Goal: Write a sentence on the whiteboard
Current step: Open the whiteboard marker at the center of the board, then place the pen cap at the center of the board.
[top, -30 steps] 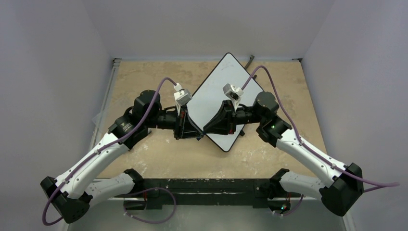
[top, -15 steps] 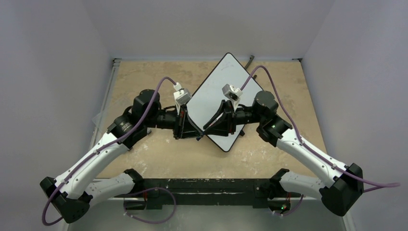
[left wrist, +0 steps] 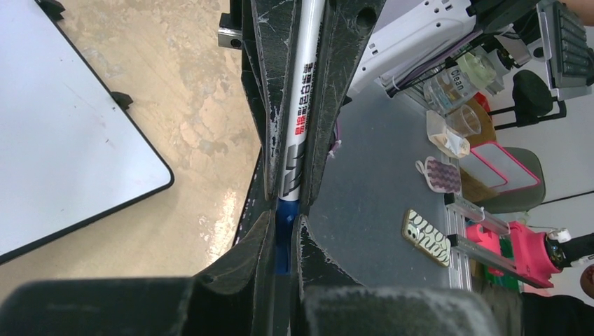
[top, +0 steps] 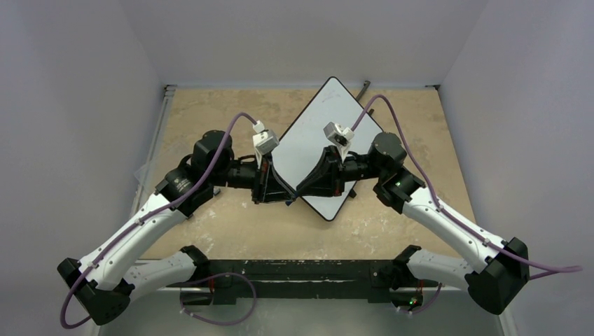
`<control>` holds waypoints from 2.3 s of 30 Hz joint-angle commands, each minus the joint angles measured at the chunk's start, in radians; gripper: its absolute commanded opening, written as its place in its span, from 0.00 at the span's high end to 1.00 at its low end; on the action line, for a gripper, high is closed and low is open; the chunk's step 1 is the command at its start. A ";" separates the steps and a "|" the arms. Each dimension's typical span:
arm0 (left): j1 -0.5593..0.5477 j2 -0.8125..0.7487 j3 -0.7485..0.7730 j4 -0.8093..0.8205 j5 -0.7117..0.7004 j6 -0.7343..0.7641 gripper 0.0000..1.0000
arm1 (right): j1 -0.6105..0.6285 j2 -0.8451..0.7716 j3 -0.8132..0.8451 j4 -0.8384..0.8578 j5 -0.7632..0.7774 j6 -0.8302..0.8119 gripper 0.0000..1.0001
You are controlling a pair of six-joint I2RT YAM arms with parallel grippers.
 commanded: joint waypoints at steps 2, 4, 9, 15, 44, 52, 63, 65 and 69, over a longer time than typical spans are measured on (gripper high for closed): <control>-0.004 -0.013 0.034 -0.012 0.000 0.019 1.00 | 0.007 -0.010 0.032 0.075 -0.049 0.020 1.00; -0.004 -0.014 0.034 -0.013 -0.007 0.019 1.00 | 0.007 -0.014 0.027 0.075 -0.059 0.019 1.00; -0.004 -0.012 0.036 -0.028 -0.034 0.022 0.50 | 0.007 -0.025 0.030 0.039 0.010 0.002 1.00; -0.004 -0.024 0.014 -0.015 -0.066 0.008 0.33 | 0.007 -0.025 0.047 0.005 0.104 -0.001 1.00; -0.022 -0.049 -0.123 0.089 -0.279 -0.020 1.00 | 0.004 -0.017 0.118 -0.174 0.265 0.053 1.00; -0.031 -0.110 -0.201 0.056 -0.458 -0.001 1.00 | -0.011 0.006 0.191 -0.296 0.346 0.060 1.00; -0.055 -0.207 -0.307 0.068 -0.613 -0.002 1.00 | -0.088 0.037 0.208 -0.346 0.334 0.080 1.00; -0.060 -0.214 -0.311 0.061 -0.636 -0.002 1.00 | -0.107 0.037 0.209 -0.350 0.326 0.083 1.00; -0.062 -0.223 -0.325 0.057 -0.668 -0.015 1.00 | -0.131 0.036 0.211 -0.358 0.313 0.084 1.00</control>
